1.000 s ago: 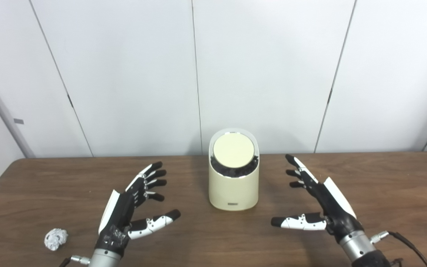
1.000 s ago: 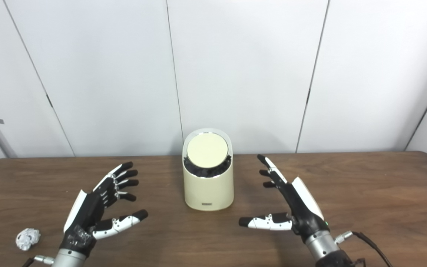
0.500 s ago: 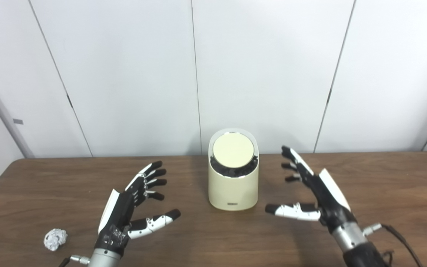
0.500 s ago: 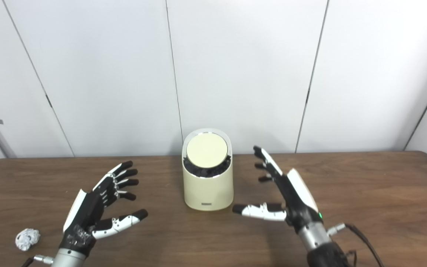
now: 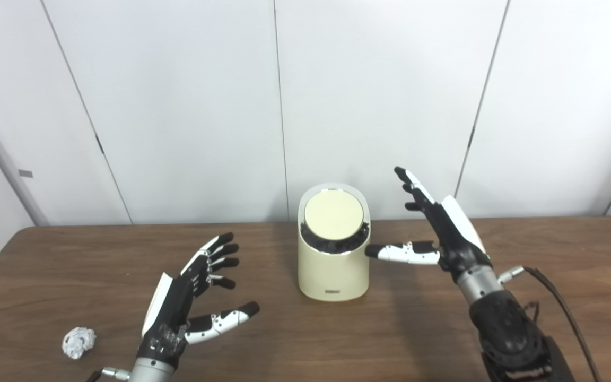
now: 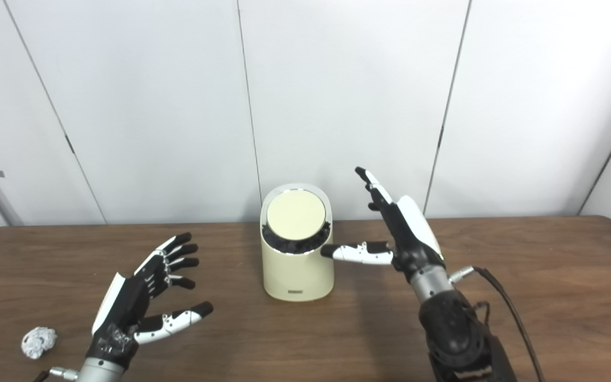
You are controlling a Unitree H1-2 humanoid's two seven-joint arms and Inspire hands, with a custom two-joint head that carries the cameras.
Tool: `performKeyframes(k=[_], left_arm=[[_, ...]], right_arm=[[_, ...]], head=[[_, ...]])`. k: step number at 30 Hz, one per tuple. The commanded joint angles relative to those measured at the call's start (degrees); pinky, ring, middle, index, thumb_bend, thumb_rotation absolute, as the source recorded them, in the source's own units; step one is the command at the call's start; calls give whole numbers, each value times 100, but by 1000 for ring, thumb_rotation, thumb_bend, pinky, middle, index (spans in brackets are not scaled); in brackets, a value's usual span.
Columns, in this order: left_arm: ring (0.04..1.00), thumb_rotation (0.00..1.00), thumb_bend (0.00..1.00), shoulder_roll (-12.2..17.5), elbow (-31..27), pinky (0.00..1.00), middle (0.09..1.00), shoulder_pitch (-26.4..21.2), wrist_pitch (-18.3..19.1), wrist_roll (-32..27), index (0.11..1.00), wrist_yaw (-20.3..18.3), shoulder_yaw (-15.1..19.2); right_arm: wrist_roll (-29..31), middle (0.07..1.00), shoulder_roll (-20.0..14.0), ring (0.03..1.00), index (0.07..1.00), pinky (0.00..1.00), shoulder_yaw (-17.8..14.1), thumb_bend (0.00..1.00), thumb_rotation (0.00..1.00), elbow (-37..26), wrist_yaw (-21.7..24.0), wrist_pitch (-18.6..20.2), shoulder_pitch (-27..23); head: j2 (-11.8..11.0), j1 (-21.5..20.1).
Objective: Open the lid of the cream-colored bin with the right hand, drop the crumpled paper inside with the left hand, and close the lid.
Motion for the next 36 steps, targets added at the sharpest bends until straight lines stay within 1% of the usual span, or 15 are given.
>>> performKeyframes(k=[1, 5, 7, 10, 15, 21, 26, 28, 33, 36], left_arm=[[789, 61, 698, 25, -203, 624, 851, -108, -168, -27, 899, 97, 34], [783, 43, 706, 22, -229, 623, 851, -92, -107, -34, 896, 96, 46], [781, 46, 709, 22, -218, 625, 850, -78, -131, -22, 896, 100, 45], [779, 54, 712, 4, -229, 625, 849, -59, -120, -13, 895, 103, 36], [775, 39, 714, -30, -241, 629, 846, -56, -86, 3, 892, 117, 30], [773, 43, 717, -52, -234, 621, 840, -54, -96, 54, 887, 138, 26], [775, 40, 716, -50, -239, 627, 841, -46, -80, 44, 886, 156, 15], [772, 34, 716, -43, -237, 620, 840, -42, -96, 31, 885, 156, 8], [770, 39, 713, -43, -264, 622, 842, -26, -90, 41, 883, 167, 5], [773, 40, 717, -51, -291, 622, 841, -19, -68, 23, 883, 167, 6]], right_arm=[[-72, 962, 56, 925, 972, 784, 19, 843, 409, -20, -135, 18, -441], [-263, 963, 114, 907, 971, 754, 115, 836, 385, 114, -180, 250, -675], [-446, 962, 136, 899, 968, 741, 216, 826, 380, 222, -215, 394, -833], [-579, 954, 168, 883, 956, 731, 310, 823, 380, 372, -275, 498, -1034], [-604, 941, 248, 875, 944, 728, 338, 818, 345, 582, -394, 502, -1261], [-674, 937, 286, 866, 941, 707, 399, 840, 386, 723, -428, 632, -1417], [-669, 949, 311, 879, 941, 722, 432, 825, 357, 824, -450, 732, -1496], [-678, 954, 310, 892, 941, 740, 450, 816, 350, 874, -469, 728, -1509], [-733, 945, 306, 893, 932, 738, 506, 820, 332, 1032, -564, 657, -1550], [-794, 942, 296, 897, 929, 753, 559, 821, 330, 1098, -600, 631, -1554]], head=[[13, -12], [11, -36], [-18, -34], [-38, -23], [-43, -17], [-39, -8], [-29, 5], [-20, -6], [1, 12], [10, 20]])
